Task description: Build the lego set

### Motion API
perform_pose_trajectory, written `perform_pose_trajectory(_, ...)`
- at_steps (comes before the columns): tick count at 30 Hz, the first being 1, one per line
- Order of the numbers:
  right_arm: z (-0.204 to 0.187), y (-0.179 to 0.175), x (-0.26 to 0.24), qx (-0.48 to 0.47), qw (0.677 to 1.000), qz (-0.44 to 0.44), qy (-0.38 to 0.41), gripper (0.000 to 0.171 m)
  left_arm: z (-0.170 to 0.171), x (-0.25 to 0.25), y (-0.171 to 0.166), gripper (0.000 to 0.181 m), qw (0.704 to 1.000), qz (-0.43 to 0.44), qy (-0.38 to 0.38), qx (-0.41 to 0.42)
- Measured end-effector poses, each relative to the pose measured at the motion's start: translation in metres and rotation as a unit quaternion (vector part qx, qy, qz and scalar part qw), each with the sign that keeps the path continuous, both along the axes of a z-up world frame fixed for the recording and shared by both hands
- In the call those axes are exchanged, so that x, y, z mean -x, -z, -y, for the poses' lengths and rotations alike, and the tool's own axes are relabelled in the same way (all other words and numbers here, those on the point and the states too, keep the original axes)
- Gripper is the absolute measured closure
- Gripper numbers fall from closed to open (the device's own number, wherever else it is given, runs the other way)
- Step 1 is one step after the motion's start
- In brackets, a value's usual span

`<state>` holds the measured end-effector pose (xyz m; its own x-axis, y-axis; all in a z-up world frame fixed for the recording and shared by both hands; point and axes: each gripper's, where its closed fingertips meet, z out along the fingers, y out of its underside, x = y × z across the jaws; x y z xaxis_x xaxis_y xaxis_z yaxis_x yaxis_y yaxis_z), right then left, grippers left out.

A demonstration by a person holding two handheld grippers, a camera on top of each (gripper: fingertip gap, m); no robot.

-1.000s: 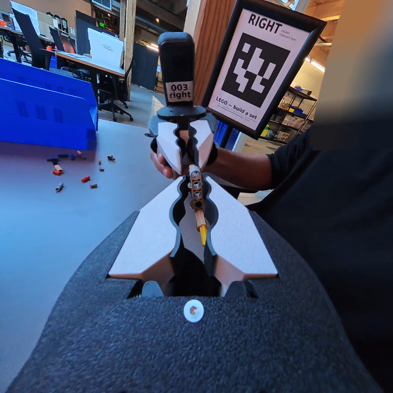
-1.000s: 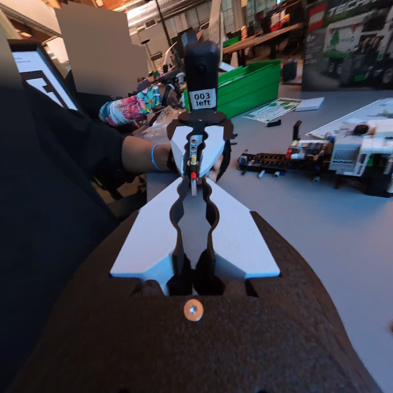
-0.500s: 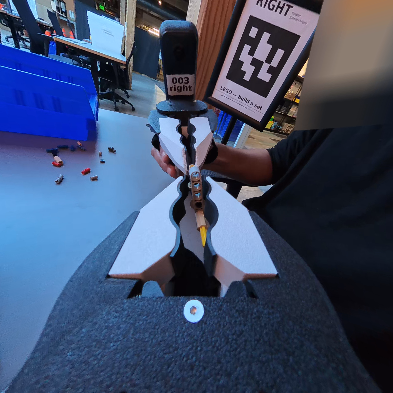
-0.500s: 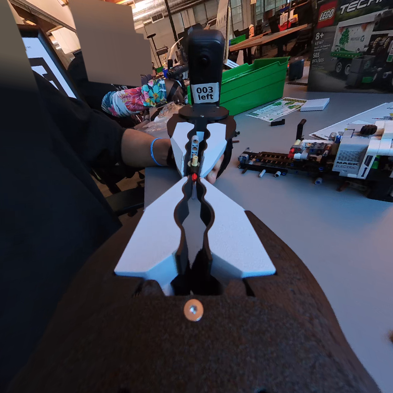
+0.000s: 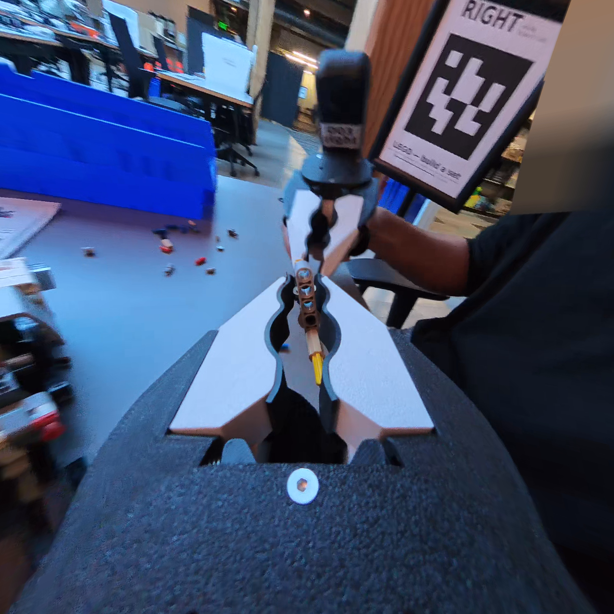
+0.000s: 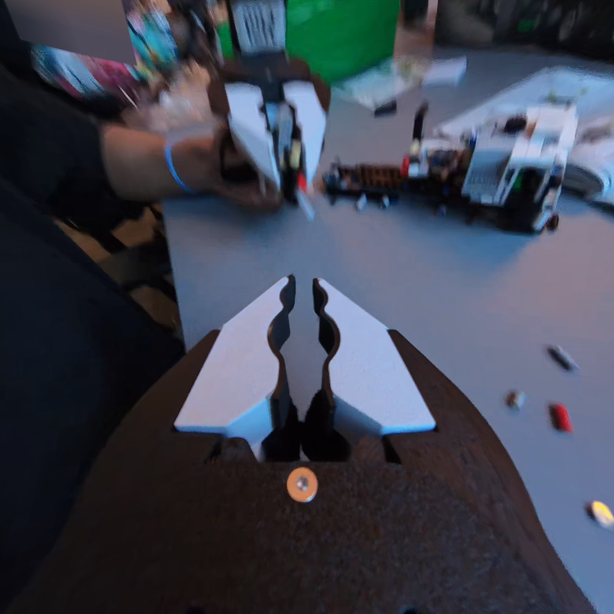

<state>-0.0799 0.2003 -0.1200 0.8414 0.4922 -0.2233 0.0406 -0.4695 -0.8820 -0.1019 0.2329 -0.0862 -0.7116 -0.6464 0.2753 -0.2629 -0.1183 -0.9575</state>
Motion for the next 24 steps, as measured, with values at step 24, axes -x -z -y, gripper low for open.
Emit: perform_pose_trajectory(24,-0.016,0.069,-0.004,0.113,0.934,0.155,0.303,0.163,-0.033,-0.016,0.004,0.172,0.995,-0.028,-0.077,0.05)
